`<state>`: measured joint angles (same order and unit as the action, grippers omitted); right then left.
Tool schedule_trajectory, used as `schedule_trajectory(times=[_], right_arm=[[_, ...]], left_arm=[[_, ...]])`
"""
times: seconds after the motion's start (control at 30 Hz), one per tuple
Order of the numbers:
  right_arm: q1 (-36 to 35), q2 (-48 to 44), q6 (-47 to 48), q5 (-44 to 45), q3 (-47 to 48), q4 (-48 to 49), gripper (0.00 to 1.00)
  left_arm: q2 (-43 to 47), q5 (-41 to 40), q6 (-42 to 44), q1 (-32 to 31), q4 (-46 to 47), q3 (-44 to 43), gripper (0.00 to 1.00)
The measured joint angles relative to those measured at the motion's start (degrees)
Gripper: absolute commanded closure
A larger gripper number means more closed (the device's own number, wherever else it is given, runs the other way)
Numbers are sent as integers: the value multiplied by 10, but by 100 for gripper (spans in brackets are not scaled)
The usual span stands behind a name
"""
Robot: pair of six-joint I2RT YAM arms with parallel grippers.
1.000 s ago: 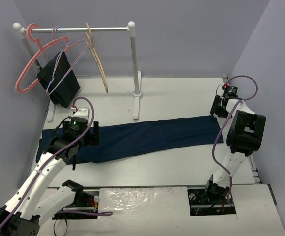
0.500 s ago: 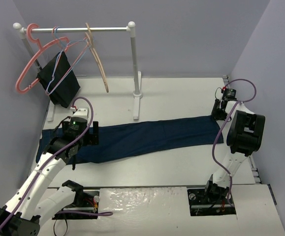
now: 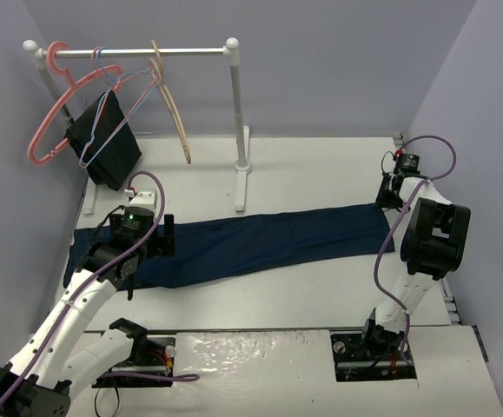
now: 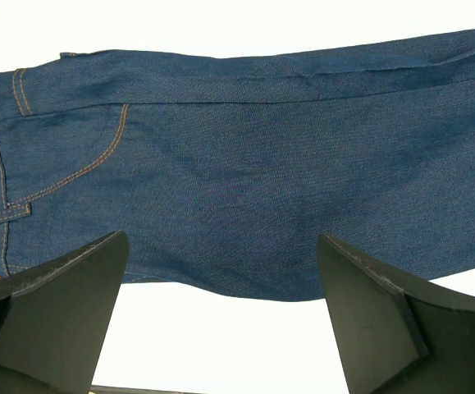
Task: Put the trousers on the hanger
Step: Fold the trousers at the center of the board.
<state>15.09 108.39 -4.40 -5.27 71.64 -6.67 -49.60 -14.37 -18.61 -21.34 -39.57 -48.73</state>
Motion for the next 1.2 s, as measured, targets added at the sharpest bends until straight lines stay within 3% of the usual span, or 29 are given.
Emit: schedule_trajectory(times=[0.27, 0.5, 0.77, 0.97, 1.1, 1.2], right_arm=[[0, -46, 0, 8, 7, -1, 97], [0, -22, -3, 13, 31, 2, 59], [-23, -24, -35, 26, 32, -3, 53], [-146, -136, -116, 35, -63, 40, 52], [-245, -209, -195, -17, -180, 97, 52], [-279, -224, -245, -53, -256, 139, 52]], left_arm=[[0, 0, 0, 0, 0, 0, 3], [-1, 0, 0, 0, 0, 0, 3], [-19, 5, -2, 0, 0, 0, 3], [-57, 48, -43, -11, 19, 0, 4], [-103, 78, -99, -26, 60, 0, 4], [-139, 87, -139, -28, 94, 8, 4]])
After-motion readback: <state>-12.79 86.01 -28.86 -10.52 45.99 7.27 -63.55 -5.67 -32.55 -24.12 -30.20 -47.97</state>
